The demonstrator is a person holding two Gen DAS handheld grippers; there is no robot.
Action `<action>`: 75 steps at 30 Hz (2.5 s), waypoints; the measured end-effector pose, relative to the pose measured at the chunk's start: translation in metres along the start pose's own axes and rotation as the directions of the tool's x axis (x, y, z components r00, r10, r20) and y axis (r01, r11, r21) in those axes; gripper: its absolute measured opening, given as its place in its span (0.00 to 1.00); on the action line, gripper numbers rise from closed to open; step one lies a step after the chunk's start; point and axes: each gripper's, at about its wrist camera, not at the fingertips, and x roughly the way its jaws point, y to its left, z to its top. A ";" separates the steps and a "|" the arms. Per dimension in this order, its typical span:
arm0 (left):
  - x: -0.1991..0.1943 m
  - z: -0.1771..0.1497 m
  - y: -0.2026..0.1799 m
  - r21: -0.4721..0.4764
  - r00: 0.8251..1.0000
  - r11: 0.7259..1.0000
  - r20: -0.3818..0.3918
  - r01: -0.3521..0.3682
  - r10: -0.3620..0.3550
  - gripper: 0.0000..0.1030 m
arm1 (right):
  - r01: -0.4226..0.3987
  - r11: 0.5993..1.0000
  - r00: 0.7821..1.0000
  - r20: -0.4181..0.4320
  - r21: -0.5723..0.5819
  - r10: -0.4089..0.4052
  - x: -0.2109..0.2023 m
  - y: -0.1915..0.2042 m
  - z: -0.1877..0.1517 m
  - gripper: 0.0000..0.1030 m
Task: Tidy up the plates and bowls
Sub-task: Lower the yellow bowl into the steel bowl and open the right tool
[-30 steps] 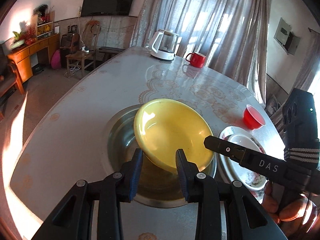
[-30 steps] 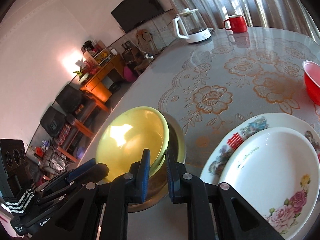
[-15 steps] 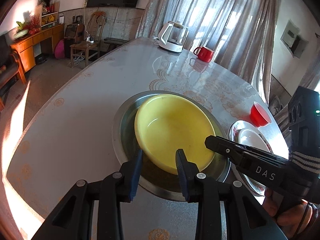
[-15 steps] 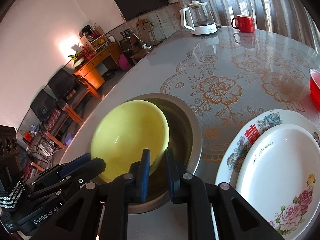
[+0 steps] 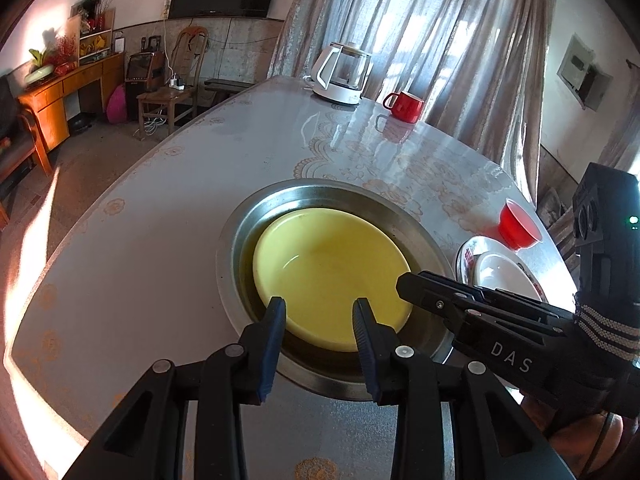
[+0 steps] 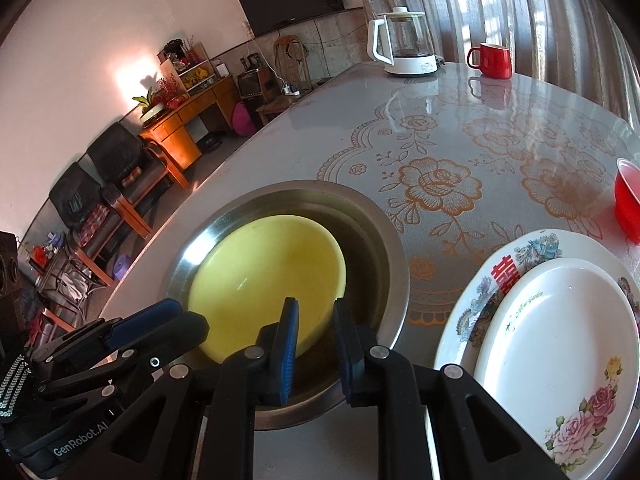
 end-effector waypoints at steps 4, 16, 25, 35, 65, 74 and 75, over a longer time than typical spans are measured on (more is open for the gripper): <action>-0.001 -0.001 -0.001 0.009 1.000 1.000 0.005 -0.006 0.006 0.35 | -0.006 1.000 1.000 0.000 0.003 0.006 0.000 -0.001 0.000 0.16; -0.010 -0.005 0.000 0.013 0.999 1.000 0.024 -0.025 0.025 0.36 | -0.014 1.000 1.000 0.012 0.004 0.014 -0.005 0.002 -0.005 0.20; -0.015 -0.007 0.000 0.021 0.998 0.998 0.038 -0.051 0.050 0.36 | -0.038 0.999 0.999 0.034 0.027 0.037 -0.010 -0.003 -0.008 0.25; -0.019 -0.007 0.000 0.036 0.992 0.993 0.057 -0.110 0.108 0.36 | -0.045 0.998 0.998 0.053 0.045 0.043 -0.017 -0.004 -0.009 0.27; -0.035 -0.005 -0.006 0.059 0.984 0.987 0.103 -0.148 0.142 0.36 | -0.054 0.998 0.996 0.073 0.035 0.052 -0.022 -0.006 -0.015 0.30; -0.039 -0.005 -0.013 0.087 0.980 0.983 0.128 -0.163 0.151 0.36 | -0.053 0.997 0.995 0.085 0.050 0.049 -0.027 -0.011 -0.015 0.31; -0.040 -0.004 -0.013 0.090 0.980 0.982 0.130 -0.164 0.152 0.36 | -0.053 0.997 0.995 0.087 0.052 0.048 -0.027 -0.012 -0.015 0.31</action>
